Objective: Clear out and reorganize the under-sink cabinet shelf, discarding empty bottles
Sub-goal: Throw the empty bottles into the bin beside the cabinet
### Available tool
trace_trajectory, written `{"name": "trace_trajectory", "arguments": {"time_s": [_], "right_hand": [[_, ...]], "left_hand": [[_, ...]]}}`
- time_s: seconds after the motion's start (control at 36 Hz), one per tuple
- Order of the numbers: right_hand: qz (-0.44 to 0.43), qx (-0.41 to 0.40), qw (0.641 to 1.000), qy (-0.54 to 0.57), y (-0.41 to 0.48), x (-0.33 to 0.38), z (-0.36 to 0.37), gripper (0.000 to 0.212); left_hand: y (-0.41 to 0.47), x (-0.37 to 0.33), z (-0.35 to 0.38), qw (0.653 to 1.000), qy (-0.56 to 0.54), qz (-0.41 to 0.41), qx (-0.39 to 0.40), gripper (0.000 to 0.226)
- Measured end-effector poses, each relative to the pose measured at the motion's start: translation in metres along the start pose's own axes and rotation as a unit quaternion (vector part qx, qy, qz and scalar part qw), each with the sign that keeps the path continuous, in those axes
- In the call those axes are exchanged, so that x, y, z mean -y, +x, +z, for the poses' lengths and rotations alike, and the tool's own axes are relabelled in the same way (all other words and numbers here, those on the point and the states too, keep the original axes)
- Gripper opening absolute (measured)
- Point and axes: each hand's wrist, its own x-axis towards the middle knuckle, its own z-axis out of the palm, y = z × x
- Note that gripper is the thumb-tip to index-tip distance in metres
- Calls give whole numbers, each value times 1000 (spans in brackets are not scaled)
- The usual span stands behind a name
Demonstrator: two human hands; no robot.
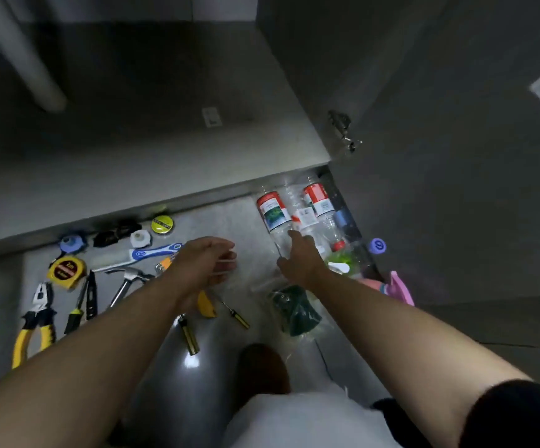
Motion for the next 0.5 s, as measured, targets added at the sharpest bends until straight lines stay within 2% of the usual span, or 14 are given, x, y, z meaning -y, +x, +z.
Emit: {"name": "trace_trajectory", "arguments": {"time_s": [0.14,0.25,0.36,0.44,0.5], "right_hand": [[24,-75,995,-60,53,11,20,83],[59,-64,993,-82,81,22,30,92],[84,-40,996,-12,85,37,41,87],[90,-41,993,69,69,51,50,76],[98,-7,982,160,51,60,54,72]], "left_hand": [[39,21,-13,999,-33,-26,5,15],[65,29,-18,998,-48,-38,1,15],[81,34,-18,998,-55,-33,11,60],[88,35,-15,999,-44,-27,8,80],[91,35,-13,998,-51,-28,13,87]]}}
